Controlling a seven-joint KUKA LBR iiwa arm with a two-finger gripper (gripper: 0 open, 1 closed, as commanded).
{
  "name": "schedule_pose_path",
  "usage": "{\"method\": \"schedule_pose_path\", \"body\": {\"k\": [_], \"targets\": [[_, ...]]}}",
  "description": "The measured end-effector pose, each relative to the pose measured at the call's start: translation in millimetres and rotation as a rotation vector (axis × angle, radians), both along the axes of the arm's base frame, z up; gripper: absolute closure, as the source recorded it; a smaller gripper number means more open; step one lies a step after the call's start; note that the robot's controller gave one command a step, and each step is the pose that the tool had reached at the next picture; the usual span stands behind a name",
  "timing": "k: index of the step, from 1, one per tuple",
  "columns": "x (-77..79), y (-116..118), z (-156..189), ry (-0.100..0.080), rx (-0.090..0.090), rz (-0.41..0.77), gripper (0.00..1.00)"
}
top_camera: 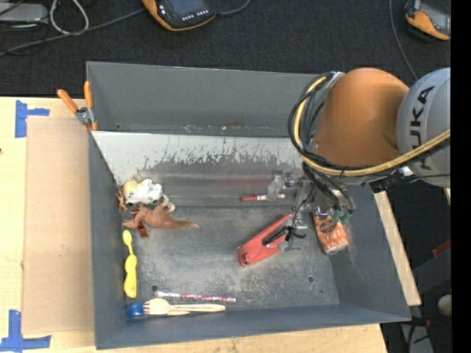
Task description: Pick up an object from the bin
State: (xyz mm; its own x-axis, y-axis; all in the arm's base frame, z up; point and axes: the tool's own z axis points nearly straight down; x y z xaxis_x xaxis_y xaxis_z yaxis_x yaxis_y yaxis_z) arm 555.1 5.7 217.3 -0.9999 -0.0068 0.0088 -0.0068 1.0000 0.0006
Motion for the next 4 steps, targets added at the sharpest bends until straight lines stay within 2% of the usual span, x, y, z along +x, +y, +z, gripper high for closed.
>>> {"method": "schedule_pose_path", "body": {"k": [1,2,3,4], "targets": [[1.3,0,5,-0.008,0.000,0.000,0.00],[0.6,-4,-41,-0.010,0.001,0.111,0.00],[-48.9,-6,-122,-0.012,0.002,0.318,0.00],[-20.8,-43,-135,-0.021,0.002,0.427,0.00]]}}
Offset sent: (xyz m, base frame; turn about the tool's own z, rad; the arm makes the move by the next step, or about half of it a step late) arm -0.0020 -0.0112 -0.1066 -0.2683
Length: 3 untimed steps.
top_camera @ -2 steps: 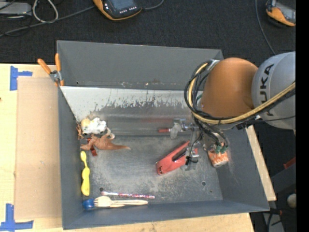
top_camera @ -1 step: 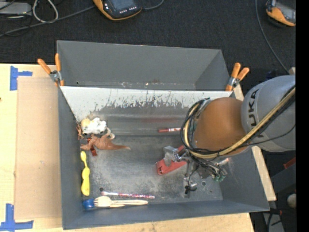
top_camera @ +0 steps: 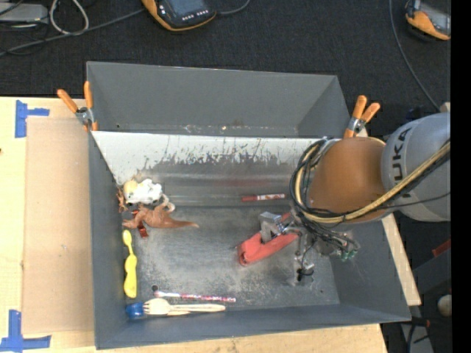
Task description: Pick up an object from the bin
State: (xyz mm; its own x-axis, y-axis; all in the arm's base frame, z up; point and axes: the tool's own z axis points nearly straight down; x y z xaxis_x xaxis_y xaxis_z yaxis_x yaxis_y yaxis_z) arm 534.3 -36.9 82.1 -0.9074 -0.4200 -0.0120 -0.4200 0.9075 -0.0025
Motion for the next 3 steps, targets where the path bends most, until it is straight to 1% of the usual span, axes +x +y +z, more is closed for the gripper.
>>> {"method": "schedule_pose_path", "body": {"k": [1,2,3], "targets": [[65.0,-11,-6,-0.005,0.009,-0.327,1.00],[65.0,-12,-5,-0.005,0.009,-0.327,1.00],[46.6,-10,49,0.012,0.006,-0.317,1.00]]}}
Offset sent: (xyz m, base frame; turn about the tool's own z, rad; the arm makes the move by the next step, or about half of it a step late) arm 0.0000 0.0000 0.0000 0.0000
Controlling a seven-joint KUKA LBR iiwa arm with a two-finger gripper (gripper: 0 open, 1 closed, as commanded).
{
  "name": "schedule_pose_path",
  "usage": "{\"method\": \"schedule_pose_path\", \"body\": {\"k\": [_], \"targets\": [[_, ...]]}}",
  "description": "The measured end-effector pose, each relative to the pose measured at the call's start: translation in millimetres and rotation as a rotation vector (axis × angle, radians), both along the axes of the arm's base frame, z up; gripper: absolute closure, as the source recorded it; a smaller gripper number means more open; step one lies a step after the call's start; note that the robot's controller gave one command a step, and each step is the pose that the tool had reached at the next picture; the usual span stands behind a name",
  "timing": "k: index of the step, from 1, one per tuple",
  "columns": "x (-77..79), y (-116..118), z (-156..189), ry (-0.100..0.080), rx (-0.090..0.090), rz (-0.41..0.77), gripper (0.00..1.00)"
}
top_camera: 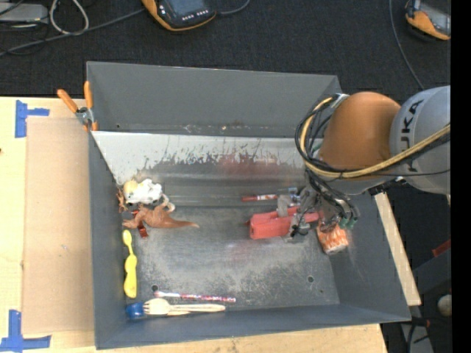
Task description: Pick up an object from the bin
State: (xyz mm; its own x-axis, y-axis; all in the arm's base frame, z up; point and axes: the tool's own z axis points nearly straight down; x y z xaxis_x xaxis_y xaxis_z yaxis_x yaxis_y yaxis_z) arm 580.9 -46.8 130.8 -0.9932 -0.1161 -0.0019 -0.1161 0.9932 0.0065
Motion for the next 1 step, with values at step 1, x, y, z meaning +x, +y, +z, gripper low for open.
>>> {"method": "schedule_pose_path", "body": {"k": [1], "targets": [[-3.1,-11.1,68.5,-0.004,0.001,0.084,1.00]]}}
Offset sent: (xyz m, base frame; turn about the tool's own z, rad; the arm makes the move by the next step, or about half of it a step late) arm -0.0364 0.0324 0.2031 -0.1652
